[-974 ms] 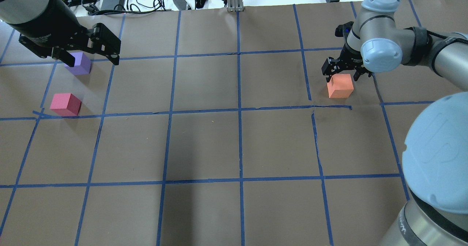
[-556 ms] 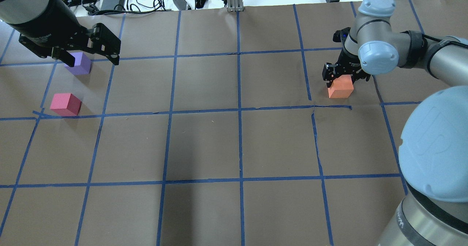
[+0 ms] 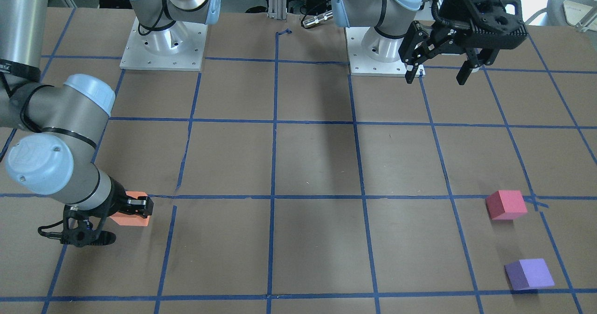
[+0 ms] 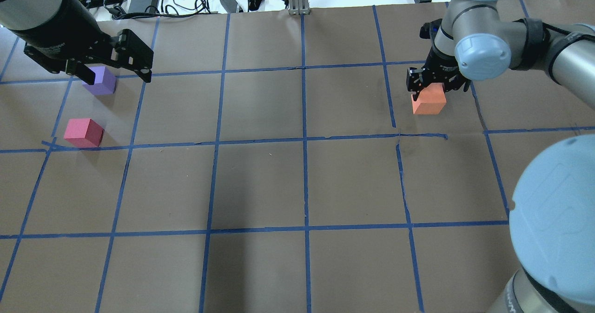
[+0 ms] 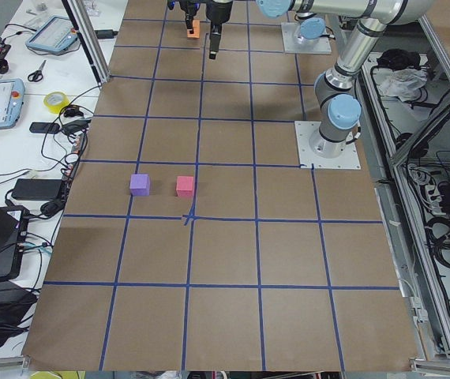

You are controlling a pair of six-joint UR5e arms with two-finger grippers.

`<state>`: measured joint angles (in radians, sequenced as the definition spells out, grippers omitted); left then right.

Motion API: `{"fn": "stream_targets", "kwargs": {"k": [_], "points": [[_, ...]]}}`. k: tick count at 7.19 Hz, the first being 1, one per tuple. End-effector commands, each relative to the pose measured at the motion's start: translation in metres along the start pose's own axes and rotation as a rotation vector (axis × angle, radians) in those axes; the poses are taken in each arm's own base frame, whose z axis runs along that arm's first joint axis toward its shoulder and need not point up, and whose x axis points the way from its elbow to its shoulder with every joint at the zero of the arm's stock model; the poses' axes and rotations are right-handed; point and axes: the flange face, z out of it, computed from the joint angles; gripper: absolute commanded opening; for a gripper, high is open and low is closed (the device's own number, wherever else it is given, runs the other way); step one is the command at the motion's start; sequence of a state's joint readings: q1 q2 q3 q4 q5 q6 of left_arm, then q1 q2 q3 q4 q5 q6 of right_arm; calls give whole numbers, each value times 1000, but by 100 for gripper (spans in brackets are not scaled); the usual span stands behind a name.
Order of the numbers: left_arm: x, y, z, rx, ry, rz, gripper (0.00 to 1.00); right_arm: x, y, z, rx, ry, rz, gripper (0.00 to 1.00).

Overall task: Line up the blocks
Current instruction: 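Lift the orange cube with the right gripper and carry it toward the table center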

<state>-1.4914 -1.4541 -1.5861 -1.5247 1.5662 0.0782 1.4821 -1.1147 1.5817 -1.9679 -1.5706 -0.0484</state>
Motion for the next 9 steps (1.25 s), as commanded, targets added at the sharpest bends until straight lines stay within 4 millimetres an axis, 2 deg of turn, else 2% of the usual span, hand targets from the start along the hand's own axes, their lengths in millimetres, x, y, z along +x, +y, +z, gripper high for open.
{"fn": "stream_targets", "kwargs": {"k": [1,2,3,5,6,8,9], "points": [[0,0,0,0,0,0,100,-123,16,-54,53,-5,9,0],[0,0,0,0,0,0,100,-173,23,-56,65,-32,-9,0],[0,0,0,0,0,0,100,-209,22,-43,63,-29,-49,0],[1,0,0,0,2,0,100,-267,11,-15,53,-26,-115,0],[0,0,0,0,0,-2,100,-298,9,6,41,-21,-152,0],[0,0,0,0,0,-2,100,-333,7,41,50,-26,-132,0],[0,0,-1,1,0,-2,100,-343,7,57,55,-27,-140,0]]}}
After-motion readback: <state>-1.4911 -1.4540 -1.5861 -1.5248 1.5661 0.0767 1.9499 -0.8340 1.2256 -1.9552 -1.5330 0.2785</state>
